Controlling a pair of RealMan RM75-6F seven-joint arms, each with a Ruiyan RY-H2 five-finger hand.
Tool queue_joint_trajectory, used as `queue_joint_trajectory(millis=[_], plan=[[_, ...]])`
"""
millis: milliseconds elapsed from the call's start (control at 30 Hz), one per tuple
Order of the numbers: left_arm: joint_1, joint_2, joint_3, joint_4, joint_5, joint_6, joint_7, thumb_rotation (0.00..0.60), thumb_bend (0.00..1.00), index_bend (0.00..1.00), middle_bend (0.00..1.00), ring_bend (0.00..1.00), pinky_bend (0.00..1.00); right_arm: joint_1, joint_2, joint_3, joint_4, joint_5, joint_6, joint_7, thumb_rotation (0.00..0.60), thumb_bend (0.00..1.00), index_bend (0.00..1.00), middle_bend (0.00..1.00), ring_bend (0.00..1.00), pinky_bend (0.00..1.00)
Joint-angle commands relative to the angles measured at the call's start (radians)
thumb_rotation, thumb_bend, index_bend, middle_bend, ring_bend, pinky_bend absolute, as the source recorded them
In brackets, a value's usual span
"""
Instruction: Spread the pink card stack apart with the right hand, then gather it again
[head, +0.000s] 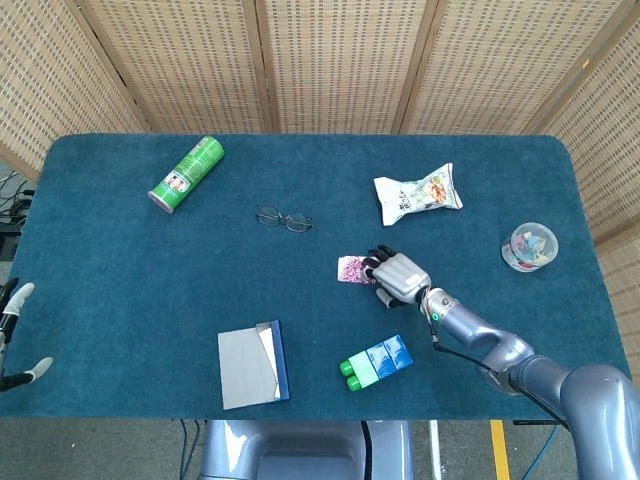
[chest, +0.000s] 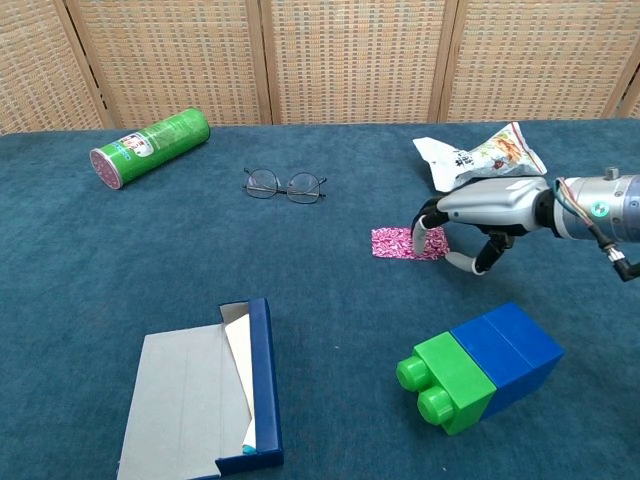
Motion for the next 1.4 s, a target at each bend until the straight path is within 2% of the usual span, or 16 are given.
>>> queue_joint_trajectory(millis=[33,600,1400], plan=[[-0.001,-0.001,0.0,-0.002,0.002,-0.001,0.003,0.6,0.12,0.0,0.0,0.0,0.0,-0.007,0.008,-0.008,0.002,-0.003,0.007,0.0,0.6,0.65,0.3,0.2,0.0,0.02],[-0.007,-0.002,0.0,-0.02,0.015,-0.001,0.028,0.6,0.12,0.0,0.0,0.0,0.0,-0.065,0.08,-0.044,-0.017,0.018,0.024,-0.012,0.6,0.65,0.3,0.21,0.0,0.02],[-0.006,-0.003,0.003,-0.018,0.026,0.004,0.024,0.6,0.12,0.0,0.0,0.0,0.0,-0.106,0.151,-0.035,-0.058,0.056,0.025,-0.061,0.6,0.65,0.3,0.21,0.0,0.02]])
